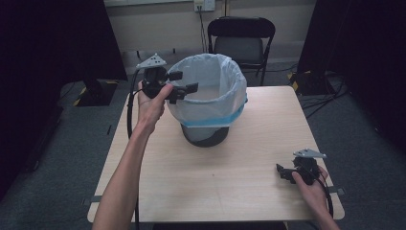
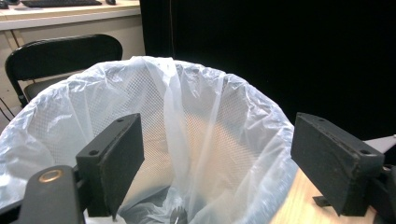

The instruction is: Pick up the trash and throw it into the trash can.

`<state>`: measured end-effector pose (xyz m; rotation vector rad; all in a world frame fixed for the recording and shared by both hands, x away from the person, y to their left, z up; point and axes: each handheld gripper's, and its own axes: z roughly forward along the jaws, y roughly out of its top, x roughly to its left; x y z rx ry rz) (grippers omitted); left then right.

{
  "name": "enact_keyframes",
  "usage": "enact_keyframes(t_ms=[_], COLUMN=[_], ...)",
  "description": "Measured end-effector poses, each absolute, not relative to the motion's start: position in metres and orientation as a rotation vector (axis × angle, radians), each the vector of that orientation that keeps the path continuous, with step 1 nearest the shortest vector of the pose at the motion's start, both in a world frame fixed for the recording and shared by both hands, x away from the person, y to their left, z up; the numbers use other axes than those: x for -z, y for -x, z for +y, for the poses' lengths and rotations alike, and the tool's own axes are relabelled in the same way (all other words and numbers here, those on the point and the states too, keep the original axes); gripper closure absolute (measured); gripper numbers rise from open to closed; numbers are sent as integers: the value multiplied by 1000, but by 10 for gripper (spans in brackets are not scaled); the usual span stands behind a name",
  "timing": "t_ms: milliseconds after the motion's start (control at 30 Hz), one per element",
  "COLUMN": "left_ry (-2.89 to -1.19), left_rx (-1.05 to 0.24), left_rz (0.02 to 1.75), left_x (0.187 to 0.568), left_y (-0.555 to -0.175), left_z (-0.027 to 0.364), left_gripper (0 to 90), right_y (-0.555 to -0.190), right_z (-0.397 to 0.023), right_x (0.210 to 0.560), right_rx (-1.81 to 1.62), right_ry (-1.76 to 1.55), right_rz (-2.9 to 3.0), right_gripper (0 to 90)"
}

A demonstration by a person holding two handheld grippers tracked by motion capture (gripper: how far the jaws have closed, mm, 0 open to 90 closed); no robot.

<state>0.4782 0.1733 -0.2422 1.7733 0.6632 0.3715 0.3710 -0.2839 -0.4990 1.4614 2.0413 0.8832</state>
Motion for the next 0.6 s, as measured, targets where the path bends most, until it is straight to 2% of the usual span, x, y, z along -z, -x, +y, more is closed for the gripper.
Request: enact_keyframes(t_ms=[167,333,600], left_ry=[-1785,-1797,-1804], left_rx=[-395,-413,-476], left_rz=[676,691,702], left_x=[242,250,264], left_y=[-468,-458,-435], left_z=[181,193,206], left_gripper=[159,199,195], right_y=[-371,-371,-371], right_z=[-284,-284,-284], right_x=[499,499,499], right_rx=[-883,-883,-883], right_ry=[-1461,-1461,-1462], right_rz=[2041,2041,2041], right_gripper=[130,130,130])
